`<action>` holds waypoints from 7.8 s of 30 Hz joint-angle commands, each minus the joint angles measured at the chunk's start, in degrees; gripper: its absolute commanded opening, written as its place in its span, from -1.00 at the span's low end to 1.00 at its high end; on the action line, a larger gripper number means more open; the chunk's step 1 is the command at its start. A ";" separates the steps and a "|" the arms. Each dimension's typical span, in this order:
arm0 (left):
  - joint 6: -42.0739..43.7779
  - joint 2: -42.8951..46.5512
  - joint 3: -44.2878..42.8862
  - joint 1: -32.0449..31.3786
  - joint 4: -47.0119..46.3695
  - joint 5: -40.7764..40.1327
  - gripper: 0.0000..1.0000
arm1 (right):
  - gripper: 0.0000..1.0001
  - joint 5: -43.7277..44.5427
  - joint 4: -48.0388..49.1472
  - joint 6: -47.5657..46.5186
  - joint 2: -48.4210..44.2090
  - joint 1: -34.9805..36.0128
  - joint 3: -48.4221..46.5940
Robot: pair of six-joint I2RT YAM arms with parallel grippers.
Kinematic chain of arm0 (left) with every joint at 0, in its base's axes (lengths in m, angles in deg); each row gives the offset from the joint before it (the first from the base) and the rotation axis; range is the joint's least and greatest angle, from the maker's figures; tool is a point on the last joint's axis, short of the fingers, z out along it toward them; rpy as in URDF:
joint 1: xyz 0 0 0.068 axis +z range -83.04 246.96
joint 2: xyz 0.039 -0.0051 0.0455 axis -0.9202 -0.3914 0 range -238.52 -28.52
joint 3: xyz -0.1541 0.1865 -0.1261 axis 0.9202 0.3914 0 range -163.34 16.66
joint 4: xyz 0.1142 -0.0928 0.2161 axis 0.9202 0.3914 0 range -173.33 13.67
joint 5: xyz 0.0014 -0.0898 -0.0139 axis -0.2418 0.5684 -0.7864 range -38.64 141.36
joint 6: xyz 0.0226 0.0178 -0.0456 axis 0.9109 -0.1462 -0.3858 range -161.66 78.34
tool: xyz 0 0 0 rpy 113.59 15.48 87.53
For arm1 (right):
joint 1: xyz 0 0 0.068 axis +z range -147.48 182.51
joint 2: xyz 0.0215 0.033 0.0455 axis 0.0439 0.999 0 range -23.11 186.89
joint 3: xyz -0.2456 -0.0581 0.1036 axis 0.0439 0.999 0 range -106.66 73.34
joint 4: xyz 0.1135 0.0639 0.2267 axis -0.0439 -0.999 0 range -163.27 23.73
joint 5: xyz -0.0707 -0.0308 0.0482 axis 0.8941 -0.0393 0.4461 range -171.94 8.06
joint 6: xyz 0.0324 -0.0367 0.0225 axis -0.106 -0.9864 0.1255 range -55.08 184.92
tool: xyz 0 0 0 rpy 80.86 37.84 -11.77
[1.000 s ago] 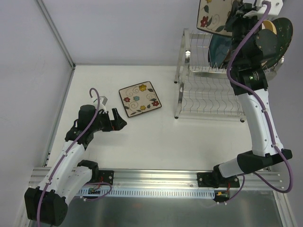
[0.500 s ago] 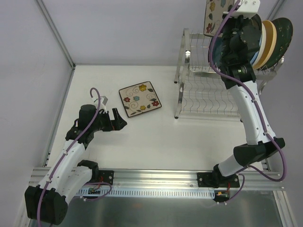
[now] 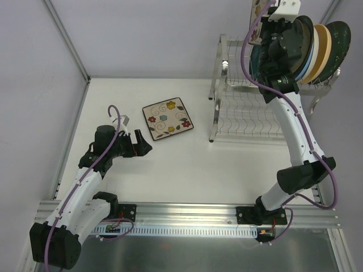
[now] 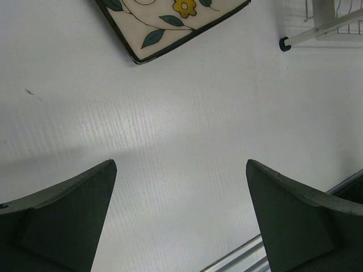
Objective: Load the plates into the dish rack
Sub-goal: Insert the plate into the dish rack, then grab a plate with the left arm
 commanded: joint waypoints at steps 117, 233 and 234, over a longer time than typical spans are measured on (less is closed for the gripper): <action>1.35 1.87 0.47 0.13 -2.15 2.58 0.98 | -0.99 8.20 -25.79 17.20 -11.54 11.12 16.16; -20.35 -33.10 -8.41 3.20 -24.19 -5.16 0.98 | 0.99 -25.98 -35.55 40.06 -64.81 10.06 63.54; -21.83 -34.15 -7.97 3.82 -28.91 -4.20 0.98 | 0.99 -27.03 -35.37 40.06 -64.63 10.06 64.41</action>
